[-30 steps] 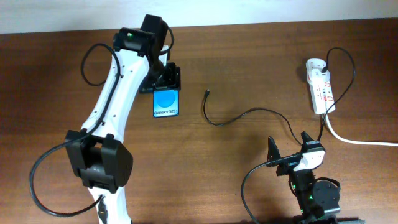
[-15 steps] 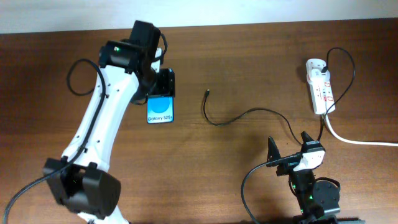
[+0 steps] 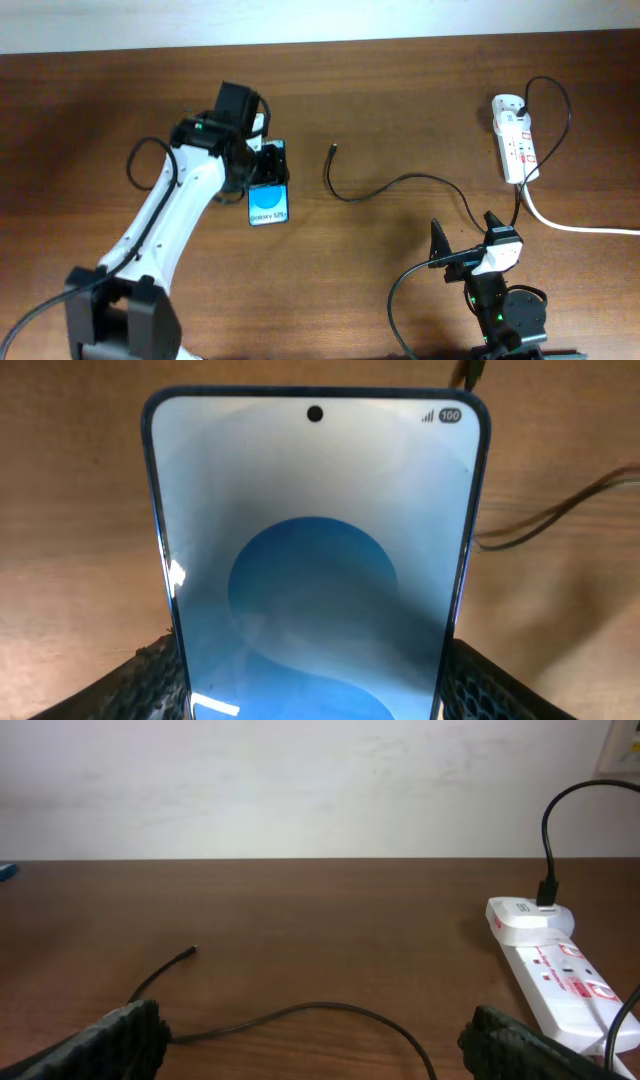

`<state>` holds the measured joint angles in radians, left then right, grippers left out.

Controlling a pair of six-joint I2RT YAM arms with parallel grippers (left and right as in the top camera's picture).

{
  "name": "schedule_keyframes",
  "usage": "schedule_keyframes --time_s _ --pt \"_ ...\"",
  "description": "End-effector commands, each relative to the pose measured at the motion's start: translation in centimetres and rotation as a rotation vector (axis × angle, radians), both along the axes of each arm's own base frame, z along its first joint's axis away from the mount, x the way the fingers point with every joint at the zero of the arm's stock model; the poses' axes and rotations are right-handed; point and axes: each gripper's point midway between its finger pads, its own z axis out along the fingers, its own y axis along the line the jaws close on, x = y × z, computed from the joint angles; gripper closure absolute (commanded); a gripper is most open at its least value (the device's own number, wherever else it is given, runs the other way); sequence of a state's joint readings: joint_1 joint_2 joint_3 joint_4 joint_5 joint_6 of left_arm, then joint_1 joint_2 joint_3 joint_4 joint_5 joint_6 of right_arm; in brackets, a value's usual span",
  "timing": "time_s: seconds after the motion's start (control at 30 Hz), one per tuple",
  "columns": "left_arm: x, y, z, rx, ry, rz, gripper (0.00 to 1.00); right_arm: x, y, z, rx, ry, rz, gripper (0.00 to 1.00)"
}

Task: Plug charger to phone and switch on socket
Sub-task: 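Lift the phone with the left gripper and tilt it upright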

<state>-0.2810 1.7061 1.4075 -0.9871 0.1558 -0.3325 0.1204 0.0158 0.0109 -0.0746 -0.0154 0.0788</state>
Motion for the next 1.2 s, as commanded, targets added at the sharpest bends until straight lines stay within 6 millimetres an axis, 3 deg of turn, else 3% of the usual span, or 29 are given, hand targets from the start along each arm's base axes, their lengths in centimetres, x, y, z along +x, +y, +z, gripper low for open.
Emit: schedule_keyframes --time_s 0.0,0.1,0.27,0.5,0.77,0.93,1.17 --pt "-0.7 -0.4 0.8 -0.055 -0.029 0.034 1.0 0.0 -0.1 -0.2 0.003 0.004 -0.005 0.02" --pt "-0.4 -1.2 0.5 -0.118 -0.028 0.052 1.0 0.0 -0.1 -0.2 0.003 0.005 -0.005 0.02" --pt "0.2 -3.7 1.9 -0.303 0.003 0.151 1.0 0.0 -0.1 -0.2 0.003 0.005 -0.006 0.02" --pt "-0.3 -4.7 2.3 -0.462 0.211 0.547 1.0 0.0 -0.1 -0.2 0.003 0.004 -0.005 0.02" --pt "-0.7 -5.3 3.8 -0.616 0.323 0.553 1.0 0.0 -0.1 -0.2 0.003 0.004 -0.005 0.01" --pt "-0.3 -4.1 5.5 -0.752 0.384 0.562 1.0 0.0 -0.1 -0.2 0.003 0.005 -0.006 0.02" --pt "-0.5 -4.5 6.0 -0.786 0.406 0.546 1.0 0.0 -0.1 -0.2 0.003 0.004 -0.005 0.02"
